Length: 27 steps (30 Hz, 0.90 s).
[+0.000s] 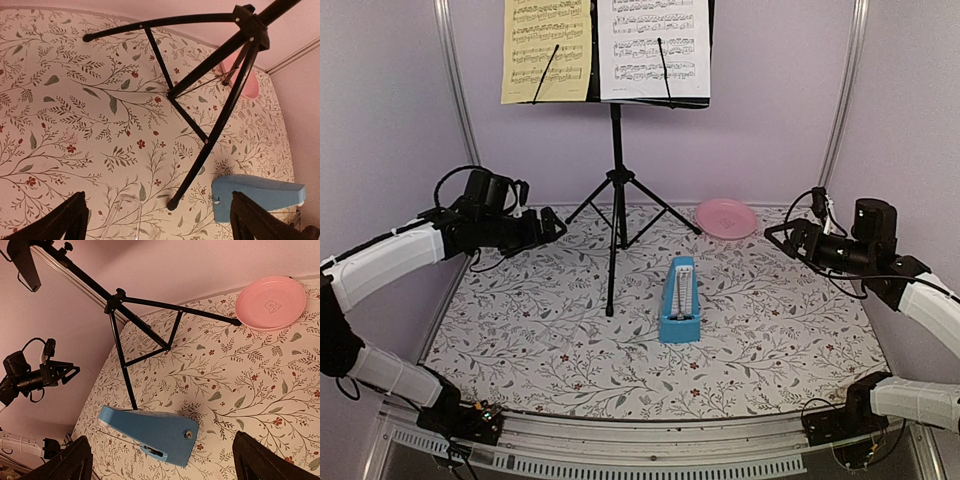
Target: Set up the instrument practice props
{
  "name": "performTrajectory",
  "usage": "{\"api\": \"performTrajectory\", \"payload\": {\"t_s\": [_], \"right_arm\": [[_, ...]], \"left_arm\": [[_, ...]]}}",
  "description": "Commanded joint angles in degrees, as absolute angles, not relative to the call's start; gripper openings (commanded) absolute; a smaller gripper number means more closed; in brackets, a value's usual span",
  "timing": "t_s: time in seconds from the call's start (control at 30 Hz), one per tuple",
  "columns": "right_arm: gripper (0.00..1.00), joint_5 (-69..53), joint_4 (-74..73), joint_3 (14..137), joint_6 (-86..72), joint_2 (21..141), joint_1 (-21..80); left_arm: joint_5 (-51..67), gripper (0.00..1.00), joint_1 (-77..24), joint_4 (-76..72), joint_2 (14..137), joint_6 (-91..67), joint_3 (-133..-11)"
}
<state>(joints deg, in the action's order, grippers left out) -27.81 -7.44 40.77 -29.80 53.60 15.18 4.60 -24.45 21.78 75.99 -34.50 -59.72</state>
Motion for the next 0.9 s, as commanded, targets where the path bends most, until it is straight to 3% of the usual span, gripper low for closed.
{"api": "performTrajectory", "payload": {"t_s": [0.0,0.43,0.87], "right_arm": [[0.99,-28.40,-7.18,42.53,-28.59,51.45,14.77],[0.99,-28.28,-7.98,38.11,-26.72,45.35,14.77],[0.99,-25.44,-10.50,28.64,-27.51,33.91,14.78]], "left_arm": [[1.85,0.99,-23.81,22.61,74.16,-31.68,-62.28],[-1.33,0.99,-23.91,23.19,70.86,-28.58,-60.22],[-4.76,0.99,-23.91,22.93,60.75,-32.57,-46.70]]}}
